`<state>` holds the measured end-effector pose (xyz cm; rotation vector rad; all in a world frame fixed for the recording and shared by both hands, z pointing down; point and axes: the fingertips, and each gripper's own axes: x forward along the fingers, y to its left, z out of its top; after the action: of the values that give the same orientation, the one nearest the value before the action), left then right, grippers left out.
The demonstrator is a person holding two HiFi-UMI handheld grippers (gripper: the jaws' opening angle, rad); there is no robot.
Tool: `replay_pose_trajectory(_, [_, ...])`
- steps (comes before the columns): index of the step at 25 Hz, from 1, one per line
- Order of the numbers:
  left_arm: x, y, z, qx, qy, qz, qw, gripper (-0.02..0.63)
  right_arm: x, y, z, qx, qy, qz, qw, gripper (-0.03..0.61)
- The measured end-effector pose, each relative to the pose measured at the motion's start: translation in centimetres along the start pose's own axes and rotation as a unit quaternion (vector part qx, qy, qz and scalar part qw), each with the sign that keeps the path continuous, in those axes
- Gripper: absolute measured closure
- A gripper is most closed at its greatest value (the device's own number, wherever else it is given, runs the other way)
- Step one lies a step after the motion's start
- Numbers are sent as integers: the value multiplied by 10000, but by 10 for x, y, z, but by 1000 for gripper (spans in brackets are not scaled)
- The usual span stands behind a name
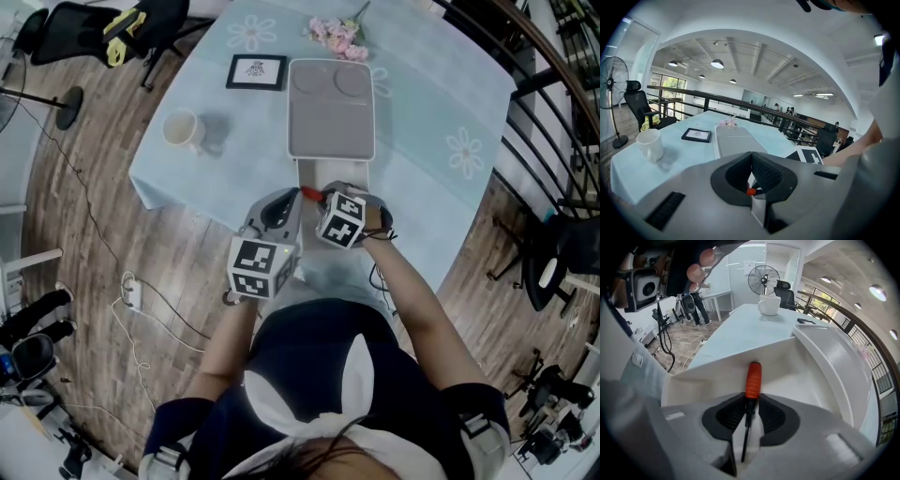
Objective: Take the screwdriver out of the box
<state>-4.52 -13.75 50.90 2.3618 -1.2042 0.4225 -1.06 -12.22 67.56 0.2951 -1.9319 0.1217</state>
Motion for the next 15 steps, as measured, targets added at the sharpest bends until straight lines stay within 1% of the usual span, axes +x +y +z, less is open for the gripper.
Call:
replay_pose_trajectory(6, [-1, 1, 1, -26, 1, 35, 10000, 597, -3, -1, 0, 86, -10, 8, 10000, 495])
replay_pose_trajectory(12, [-3, 3, 1, -62, -40, 0, 10000, 597, -8, -2, 1, 333, -101, 68, 9994, 497])
replay_pose_trajectory(15, [-4, 1, 0, -56, 8, 33, 10000, 597, -14, -5, 2, 414, -180, 62, 9990, 497])
